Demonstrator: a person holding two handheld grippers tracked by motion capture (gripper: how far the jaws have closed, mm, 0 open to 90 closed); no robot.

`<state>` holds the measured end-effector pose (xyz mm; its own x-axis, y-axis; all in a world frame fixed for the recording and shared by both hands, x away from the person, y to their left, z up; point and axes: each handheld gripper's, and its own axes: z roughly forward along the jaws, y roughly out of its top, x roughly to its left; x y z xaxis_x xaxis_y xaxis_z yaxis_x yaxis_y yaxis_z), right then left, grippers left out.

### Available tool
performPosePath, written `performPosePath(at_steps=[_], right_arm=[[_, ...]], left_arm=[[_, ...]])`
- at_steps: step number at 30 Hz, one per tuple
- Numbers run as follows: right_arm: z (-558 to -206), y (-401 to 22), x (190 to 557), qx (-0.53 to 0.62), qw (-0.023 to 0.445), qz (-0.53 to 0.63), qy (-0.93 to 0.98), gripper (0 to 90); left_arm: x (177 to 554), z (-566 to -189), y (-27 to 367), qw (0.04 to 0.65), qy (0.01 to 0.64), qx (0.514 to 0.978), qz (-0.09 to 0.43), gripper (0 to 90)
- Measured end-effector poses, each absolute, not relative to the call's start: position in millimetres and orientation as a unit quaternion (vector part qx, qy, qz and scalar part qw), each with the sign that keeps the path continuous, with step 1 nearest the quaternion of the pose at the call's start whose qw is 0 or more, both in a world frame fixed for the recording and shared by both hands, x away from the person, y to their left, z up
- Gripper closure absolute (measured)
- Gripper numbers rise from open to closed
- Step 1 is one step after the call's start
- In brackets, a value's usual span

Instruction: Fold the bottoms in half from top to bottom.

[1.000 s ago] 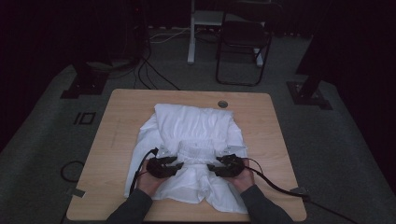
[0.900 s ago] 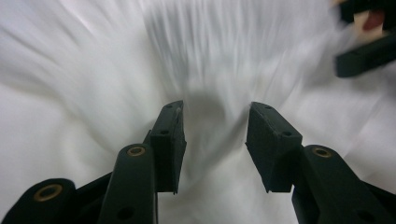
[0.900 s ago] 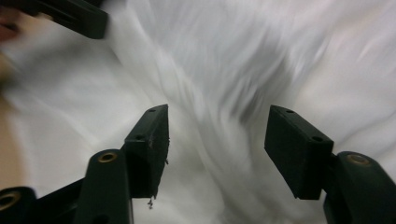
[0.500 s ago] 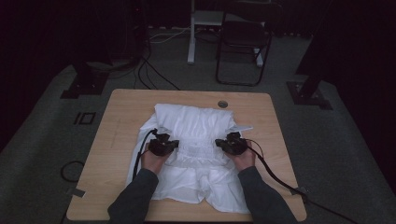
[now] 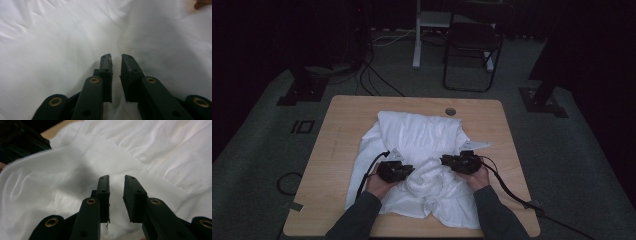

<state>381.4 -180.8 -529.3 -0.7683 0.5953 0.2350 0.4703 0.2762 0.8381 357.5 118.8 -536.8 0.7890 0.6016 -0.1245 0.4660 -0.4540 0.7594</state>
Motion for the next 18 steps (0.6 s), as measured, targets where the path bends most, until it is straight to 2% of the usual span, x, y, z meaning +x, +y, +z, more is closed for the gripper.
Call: performPosePath(at_steps=[4, 10, 13, 16, 17, 18], right_arm=[[-521, -184, 377, 0.340, 0.077, 0.510, 0.786, 73.9], [-522, -167, 365, 0.313, 0.054, 0.508, 0.800, 69.4], [-538, -155, 346, 0.288, 0.043, 0.470, 0.833, 70.7], [-549, -151, 341, 0.283, 0.054, 0.428, 0.856, 71.5], [-553, -151, 341, 0.286, 0.058, 0.413, 0.863, 70.1], [-553, -151, 341, 0.286, 0.058, 0.413, 0.863, 70.1]], left_arm=[[355, -540, 120, 0.426, 0.322, 0.842, 0.075, 77.3], [344, -545, 112, 0.397, 0.295, 0.866, 0.077, 75.5], [338, -550, 111, 0.380, 0.288, 0.876, 0.072, 74.9], [339, -547, 113, 0.387, 0.292, 0.871, 0.077, 70.8], [343, -540, 117, 0.393, 0.303, 0.863, 0.098, 69.0], [343, -540, 117, 0.393, 0.303, 0.863, 0.098, 68.3]])
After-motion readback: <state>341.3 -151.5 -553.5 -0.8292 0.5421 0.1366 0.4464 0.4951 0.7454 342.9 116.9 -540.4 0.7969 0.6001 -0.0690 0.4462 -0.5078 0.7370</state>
